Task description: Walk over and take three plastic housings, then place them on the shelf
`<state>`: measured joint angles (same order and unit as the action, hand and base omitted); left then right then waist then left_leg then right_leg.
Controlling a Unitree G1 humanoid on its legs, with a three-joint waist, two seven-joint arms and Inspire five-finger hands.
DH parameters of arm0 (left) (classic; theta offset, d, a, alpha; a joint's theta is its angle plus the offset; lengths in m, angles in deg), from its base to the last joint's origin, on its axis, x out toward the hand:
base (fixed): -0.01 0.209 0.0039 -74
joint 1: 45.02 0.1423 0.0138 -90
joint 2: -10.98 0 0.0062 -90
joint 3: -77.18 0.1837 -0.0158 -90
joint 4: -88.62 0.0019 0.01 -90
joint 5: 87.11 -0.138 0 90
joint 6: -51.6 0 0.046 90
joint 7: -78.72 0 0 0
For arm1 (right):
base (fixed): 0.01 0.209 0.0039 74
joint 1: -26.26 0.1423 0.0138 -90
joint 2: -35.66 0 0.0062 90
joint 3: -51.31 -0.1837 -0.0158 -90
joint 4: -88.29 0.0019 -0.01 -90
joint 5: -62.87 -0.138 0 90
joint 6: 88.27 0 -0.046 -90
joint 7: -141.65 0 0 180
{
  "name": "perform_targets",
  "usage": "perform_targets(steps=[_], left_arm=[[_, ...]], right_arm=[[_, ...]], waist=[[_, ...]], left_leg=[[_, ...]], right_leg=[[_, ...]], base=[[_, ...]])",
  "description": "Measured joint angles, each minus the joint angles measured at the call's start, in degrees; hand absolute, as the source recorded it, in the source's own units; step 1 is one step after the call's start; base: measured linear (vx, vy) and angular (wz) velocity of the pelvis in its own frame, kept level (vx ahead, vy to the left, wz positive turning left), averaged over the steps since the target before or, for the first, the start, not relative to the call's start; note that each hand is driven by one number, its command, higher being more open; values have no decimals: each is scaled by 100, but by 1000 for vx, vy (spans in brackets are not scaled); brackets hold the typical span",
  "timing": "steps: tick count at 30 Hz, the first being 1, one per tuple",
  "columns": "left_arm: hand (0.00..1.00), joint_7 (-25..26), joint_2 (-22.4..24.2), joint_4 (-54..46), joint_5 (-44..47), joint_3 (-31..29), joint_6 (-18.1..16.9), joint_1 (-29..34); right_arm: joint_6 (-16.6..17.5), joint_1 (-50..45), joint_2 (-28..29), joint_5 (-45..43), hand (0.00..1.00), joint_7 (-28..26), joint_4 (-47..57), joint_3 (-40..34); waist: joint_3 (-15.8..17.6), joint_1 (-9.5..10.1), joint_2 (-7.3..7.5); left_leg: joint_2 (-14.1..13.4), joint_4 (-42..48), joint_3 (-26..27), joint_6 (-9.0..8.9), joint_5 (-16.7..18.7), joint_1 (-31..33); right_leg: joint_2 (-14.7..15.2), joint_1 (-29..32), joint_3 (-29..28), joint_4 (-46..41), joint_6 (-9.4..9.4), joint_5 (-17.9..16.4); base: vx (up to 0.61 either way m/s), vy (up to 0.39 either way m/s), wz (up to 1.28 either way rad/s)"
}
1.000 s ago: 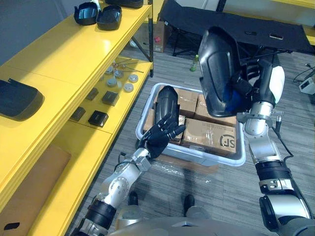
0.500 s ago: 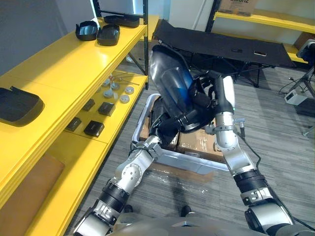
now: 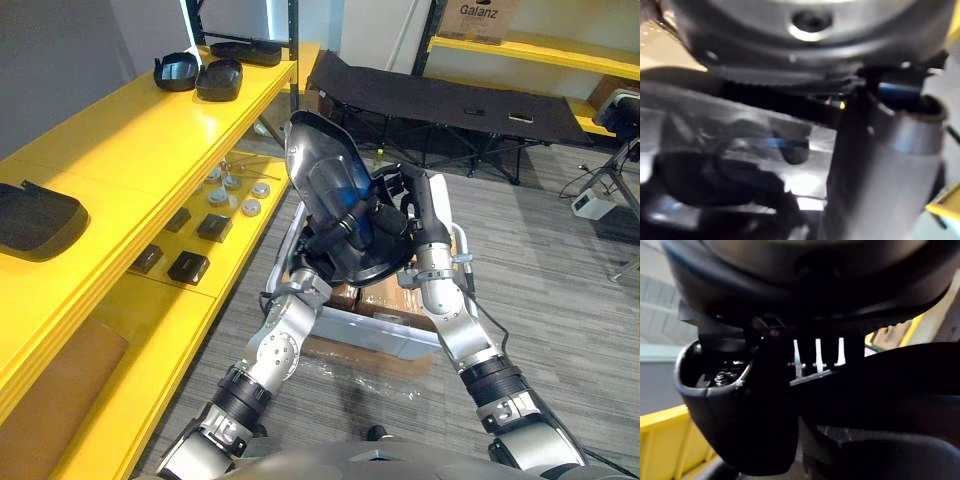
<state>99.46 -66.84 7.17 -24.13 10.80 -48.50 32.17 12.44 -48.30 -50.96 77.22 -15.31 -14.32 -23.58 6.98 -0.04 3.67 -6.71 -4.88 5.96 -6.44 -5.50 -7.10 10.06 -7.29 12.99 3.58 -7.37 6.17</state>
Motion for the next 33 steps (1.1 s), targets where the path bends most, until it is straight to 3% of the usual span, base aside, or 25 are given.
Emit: perform_targets(steps=[3, 7, 12, 19, 28, 29, 33], left_arm=[[0, -55, 121, 0, 297, -294, -317, -3], [0, -270, 116, 4, 496, -343, -318, 1], [0, -511, 111, 137, 970, -540, -119, -1], [0, -1578, -29, 352, 1083, -593, 268, -22], [0, -1758, -123, 352, 1067, -359, 270, -131], [100, -1762, -123, 352, 1066, -350, 270, -131], [100, -1933, -152, 350, 1071, -303, 421, -142]], right_arm=[[-8, -187, 133, -53, 0, 29, -27, 28], [-5, -206, 238, -161, 0, 130, -29, 41], [269, -256, 223, -137, 0, 162, -12, 203], [626, -550, 106, -145, 0, 283, 239, 175], [753, -775, -63, -176, 0, 408, 458, 106], [754, -775, -74, -176, 0, 408, 458, 106], [730, -787, -133, -180, 0, 406, 457, 54]], waist=[[-67, 72, 101], [-83, 139, 128], [-96, 109, 148], [-120, 50, 185], [-123, -63, 178], [-126, -80, 173], [-138, -117, 145]], left_leg=[[2, 3, -54, -1, -1, 44], [17, 4, -94, -1, -1, 45], [3, 3, -79, -12, 8, -10], [8, 4, -43, -10, 27, -17], [13, 9, -24, -8, 52, -4], [15, 9, -24, -7, 56, -1], [24, 11, -18, -5, 60, 59]], right_leg=[[1, -1, 64, 8, 3, -2], [8, -55, 113, 52, 1, 1], [-6, -106, 105, 74, 5, -3], [3, -92, 74, 75, 6, -4], [11, -62, 57, 75, 10, -7], [13, -59, 57, 75, 10, -7], [25, 9, 50, 69, 10, -8]], base=[[14, -4, 10], [11, -2, 7], [-1, -1, -1], [0, 0, 0], [0, 0, 0], [0, 0, 0], [0, 0, 0]])
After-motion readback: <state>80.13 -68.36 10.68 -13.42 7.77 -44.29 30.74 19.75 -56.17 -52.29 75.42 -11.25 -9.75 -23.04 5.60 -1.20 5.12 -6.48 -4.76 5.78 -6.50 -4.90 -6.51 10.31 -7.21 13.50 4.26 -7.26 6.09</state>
